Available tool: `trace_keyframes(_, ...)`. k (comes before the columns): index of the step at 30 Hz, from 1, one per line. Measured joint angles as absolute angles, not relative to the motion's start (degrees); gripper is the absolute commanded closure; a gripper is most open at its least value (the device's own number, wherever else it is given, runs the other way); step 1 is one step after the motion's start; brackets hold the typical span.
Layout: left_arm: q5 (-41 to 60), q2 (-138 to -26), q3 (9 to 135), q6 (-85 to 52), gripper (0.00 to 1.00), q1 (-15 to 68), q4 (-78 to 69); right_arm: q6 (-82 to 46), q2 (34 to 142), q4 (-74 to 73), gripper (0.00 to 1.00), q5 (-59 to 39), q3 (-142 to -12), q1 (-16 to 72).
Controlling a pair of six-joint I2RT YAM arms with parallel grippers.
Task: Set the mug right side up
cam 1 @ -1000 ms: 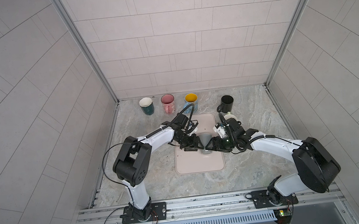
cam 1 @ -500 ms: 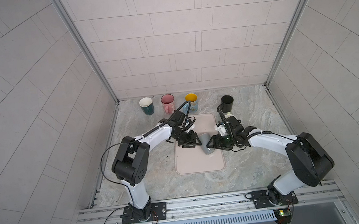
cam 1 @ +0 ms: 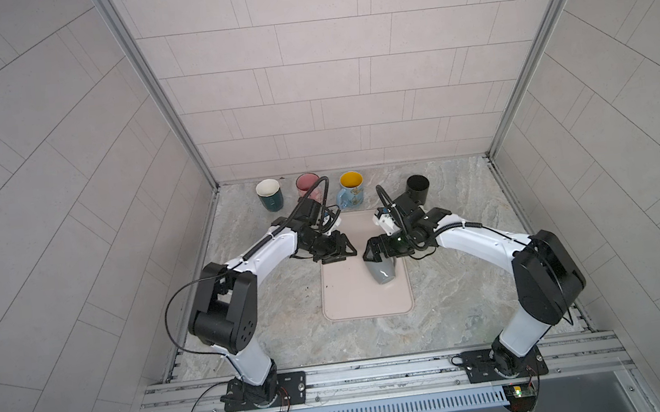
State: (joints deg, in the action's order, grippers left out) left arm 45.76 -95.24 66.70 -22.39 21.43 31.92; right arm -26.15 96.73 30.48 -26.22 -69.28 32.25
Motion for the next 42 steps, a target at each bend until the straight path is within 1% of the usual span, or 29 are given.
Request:
trace_keyframes(8, 45.5, -89.3, 64.1, -22.0, 0.47, 19.3, 33.7, -23.6, 102.0, 38.3, 0.01, -16.7, -74.4, 36.3)
trace_keyframes(15, 45.5, -88.2, 63.3, -21.4, 0.47, 18.4, 34.6, -22.3, 106.2, 39.3, 0.01, -12.5, -77.3, 37.8)
trace_keyframes(23, 45.5, -87.3, 62.5, -20.9, 0.47, 17.5, 35.5, -21.1, 110.0, 39.0, 0.19, -11.5, -78.2, 38.2)
trace_keyframes(27, 45.5, -87.3, 62.3, -20.9, 0.47, 17.3, 35.8, -20.8, 110.0, 38.6, 0.31, -11.4, -78.3, 38.2)
trace_keyframes(28, 45.5, -87.3, 62.3, -20.9, 0.47, 17.2, 35.9, -20.8, 110.0, 38.6, 0.39, -11.4, -78.3, 38.3)
trace_keyframes(29, 45.5, -87.3, 62.3, -20.9, 0.47, 17.2, 35.9, -20.7, 110.0, 38.6, 0.55, -11.4, -78.3, 38.3)
trace_keyframes(30, 45.5, -87.3, 62.3, -20.9, 0.47, 17.1, 35.9, -20.7, 110.0, 38.6, 0.64, -11.5, -78.3, 38.3)
trace_keyframes(31, 45.5, -87.3, 62.3, -20.9, 0.47, 17.1, 35.9, -20.6, 110.0, 38.6, 0.68, -11.5, -78.3, 38.3)
trace_keyframes(32, 45.5, -87.3, 62.3, -20.9, 0.47, 17.1, 35.9, -20.6, 110.0, 38.6, 0.75, -11.6, -78.3, 38.3)
trace_keyframes(34, 45.5, -87.3, 62.3, -20.9, 0.47, 17.1, 35.9, -20.4, 110.0, 38.6, 0.98, -11.6, -78.3, 38.3)
trace_keyframes(35, 45.5, -87.3, 62.3, -20.9, 0.47, 17.1, 35.9, -20.4, 110.0, 38.6, 1.00, -11.6, -78.3, 38.3)
trace_keyframes(39, 45.5, -87.3, 62.3, -20.9, 0.47, 17.1, 35.9, -20.3, 109.8, 37.9, 1.00, -11.8, -77.9, 38.3)
trace_keyframes(42, 45.5, -87.3, 62.2, -20.8, 0.47, 17.1, 35.9, -20.3, 107.7, 36.1, 1.00, -11.9, -75.2, 38.3)
